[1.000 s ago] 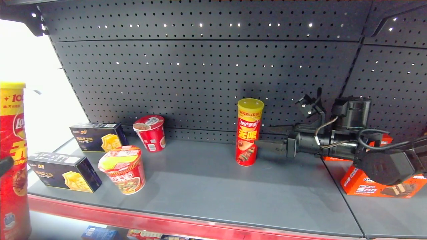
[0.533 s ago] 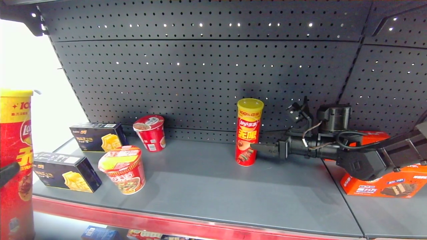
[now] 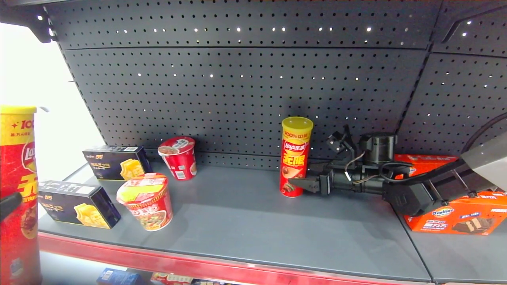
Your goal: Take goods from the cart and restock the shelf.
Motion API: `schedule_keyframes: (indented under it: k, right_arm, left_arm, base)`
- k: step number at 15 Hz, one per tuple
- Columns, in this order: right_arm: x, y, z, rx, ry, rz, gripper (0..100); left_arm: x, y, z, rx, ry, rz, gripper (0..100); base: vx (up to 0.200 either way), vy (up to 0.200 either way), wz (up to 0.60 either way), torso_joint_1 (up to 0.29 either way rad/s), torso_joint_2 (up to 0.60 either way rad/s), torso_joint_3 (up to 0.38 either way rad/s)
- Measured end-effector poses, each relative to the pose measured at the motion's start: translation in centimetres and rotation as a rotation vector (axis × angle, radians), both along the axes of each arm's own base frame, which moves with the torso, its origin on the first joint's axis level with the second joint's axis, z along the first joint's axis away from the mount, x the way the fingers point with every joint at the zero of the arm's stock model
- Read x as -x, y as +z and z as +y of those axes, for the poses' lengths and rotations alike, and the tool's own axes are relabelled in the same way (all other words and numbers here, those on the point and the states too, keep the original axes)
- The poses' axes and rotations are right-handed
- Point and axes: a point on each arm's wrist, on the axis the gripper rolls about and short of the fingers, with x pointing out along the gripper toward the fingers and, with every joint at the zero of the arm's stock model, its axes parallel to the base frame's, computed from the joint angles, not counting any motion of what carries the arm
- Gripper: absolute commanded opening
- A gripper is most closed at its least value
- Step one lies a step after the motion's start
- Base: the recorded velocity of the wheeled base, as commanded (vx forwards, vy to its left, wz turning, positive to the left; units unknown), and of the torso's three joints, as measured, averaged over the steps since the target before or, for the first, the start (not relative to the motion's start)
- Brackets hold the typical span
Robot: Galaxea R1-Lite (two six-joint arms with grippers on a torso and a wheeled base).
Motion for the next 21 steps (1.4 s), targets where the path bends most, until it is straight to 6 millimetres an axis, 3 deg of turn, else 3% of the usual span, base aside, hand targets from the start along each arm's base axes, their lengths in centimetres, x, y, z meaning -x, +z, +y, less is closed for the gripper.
schedule_keyframes:
  k: [9,10,16,21]
  right_arm:
    - [-2.0,-2.6,0.9,0.012,0.003,0.035,100]
    - [-2.1,-2.7,1.0,0.010,0.006,0.033,0]
    - [-1.6,-2.3,1.3,0.001,0.015,0.016,0]
    - [1.7,-0.4,1.0,0.000,0.038,0.007,0]
  left_arm:
    - [0.0,0.0,0.0,0.001,0.005,-0.001,0]
    - [0.0,0.0,0.0,0.001,0.005,-0.001,0]
    - [0.0,-0.4,0.0,-0.001,0.005,0.017,0]
    - [0.3,-1.4,0.0,0.000,0.006,0.038,0]
  base:
    - [0.000,0.000,0.00,0.000,0.00,0.000]
    - [0.000,0.000,0.00,0.000,0.00,0.000]
    - [0.000,0.000,0.00,0.000,0.00,0.000]
    - [0.000,0.000,0.00,0.000,0.00,0.000]
